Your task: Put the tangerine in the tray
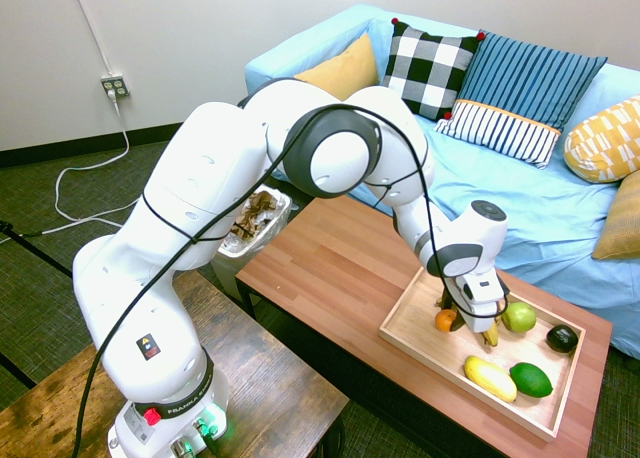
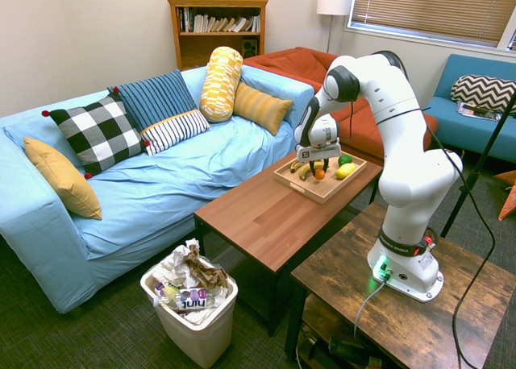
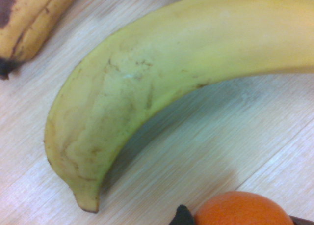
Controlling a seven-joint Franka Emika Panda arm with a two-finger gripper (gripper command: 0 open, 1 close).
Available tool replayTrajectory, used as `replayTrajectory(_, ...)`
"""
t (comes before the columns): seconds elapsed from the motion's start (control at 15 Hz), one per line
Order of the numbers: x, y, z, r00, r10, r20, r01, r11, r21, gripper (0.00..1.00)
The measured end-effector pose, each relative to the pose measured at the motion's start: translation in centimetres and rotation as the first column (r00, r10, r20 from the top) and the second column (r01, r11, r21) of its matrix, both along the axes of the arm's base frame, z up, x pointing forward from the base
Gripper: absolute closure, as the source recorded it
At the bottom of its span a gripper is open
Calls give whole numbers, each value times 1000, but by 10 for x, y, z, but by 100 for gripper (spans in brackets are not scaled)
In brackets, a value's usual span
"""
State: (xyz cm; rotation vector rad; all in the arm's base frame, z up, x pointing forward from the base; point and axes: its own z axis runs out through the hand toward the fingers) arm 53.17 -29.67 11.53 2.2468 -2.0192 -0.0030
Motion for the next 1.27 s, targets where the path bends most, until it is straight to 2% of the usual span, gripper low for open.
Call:
replayTrajectory(0.13,2,2,-8,1000,4,-4,-4,1000,8,100)
replayTrajectory(0.2,2,3,-11,1000,8,-4,-8,1000,12,0)
replayTrajectory(0.93,3,3,-9,999,36,8,-37,999,30,0)
replayTrajectory(1.27,-6,-13,37,998,20,53,-20,1000,11,0)
